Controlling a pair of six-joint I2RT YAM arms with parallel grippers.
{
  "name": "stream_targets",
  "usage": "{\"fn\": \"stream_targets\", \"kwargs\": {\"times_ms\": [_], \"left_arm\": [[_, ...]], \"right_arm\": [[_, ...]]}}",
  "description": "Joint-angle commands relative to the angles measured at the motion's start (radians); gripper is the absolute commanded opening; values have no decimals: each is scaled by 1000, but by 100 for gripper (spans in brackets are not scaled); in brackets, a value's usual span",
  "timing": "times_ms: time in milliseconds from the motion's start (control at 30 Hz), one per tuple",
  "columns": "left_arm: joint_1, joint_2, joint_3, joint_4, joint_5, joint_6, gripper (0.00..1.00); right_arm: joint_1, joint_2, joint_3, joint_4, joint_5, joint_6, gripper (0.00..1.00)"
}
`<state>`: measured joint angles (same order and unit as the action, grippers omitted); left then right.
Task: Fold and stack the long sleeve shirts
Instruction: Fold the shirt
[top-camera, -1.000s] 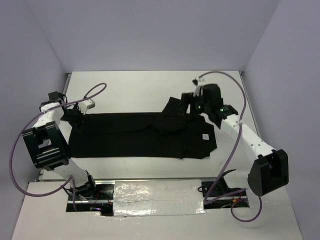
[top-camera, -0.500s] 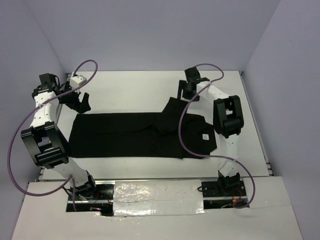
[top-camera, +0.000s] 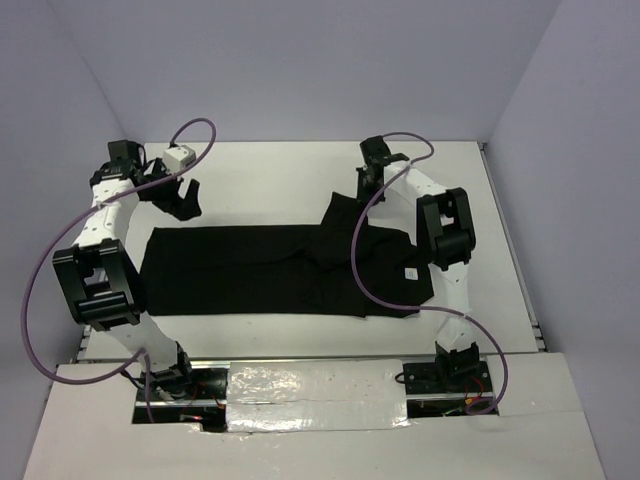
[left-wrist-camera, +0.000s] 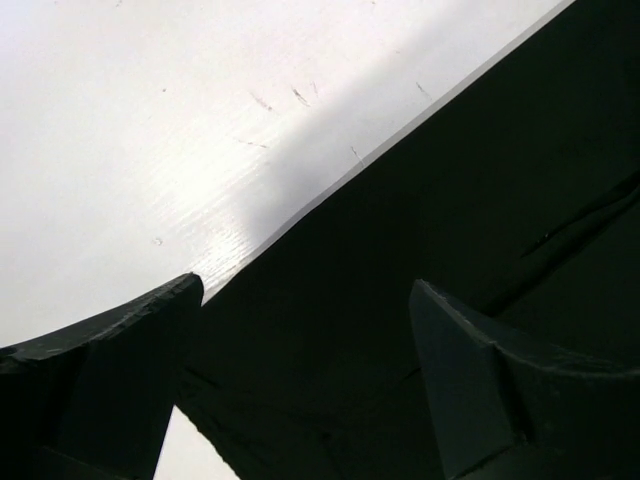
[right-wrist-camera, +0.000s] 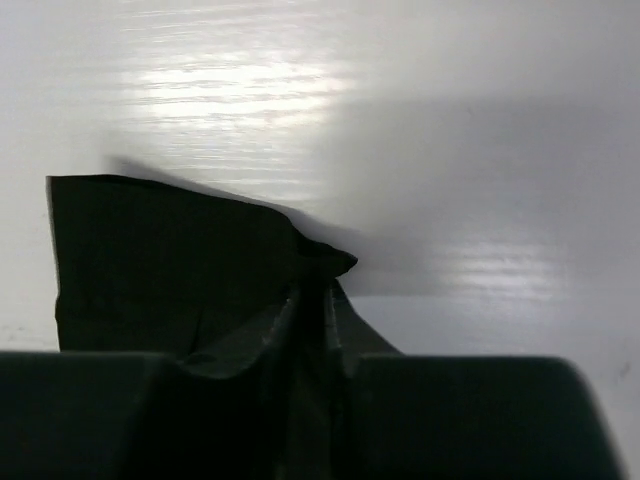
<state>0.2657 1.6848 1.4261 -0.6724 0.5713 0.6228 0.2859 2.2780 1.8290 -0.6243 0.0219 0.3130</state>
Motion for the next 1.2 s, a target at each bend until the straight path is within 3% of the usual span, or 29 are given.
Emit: {"fn": "stream_targets", "kwargs": {"times_ms": [0, 33, 267, 333, 500, 600, 767, 1067, 1167], "left_arm": [[-26, 21, 53, 2, 25, -37, 95], [-34, 21, 60, 0, 30, -38, 92], [-183, 36, 129, 22, 13, -98, 73], [-247, 49, 164, 25, 10, -112, 74], [-379, 105, 211, 86, 21, -201, 88], [-402, 124, 241, 207, 65, -300, 88], [-442, 110, 313, 263, 157, -313, 99], [-503, 85, 312, 306, 225, -320, 99], [-531, 127, 399, 281, 202, -307, 99]], "right_arm": [[7, 15, 44, -10, -107, -11, 10], [7, 6, 38, 12, -126, -20, 0], [9, -233, -62, 354, -333, -101, 0], [12, -303, -76, 392, -381, -132, 0], [30, -408, -140, 478, -459, -210, 0], [39, -456, -181, 500, -505, -235, 0], [50, -523, -237, 532, -536, -261, 0], [75, -560, -241, 522, -545, -298, 0], [93, -565, -243, 500, -557, -356, 0]]}}
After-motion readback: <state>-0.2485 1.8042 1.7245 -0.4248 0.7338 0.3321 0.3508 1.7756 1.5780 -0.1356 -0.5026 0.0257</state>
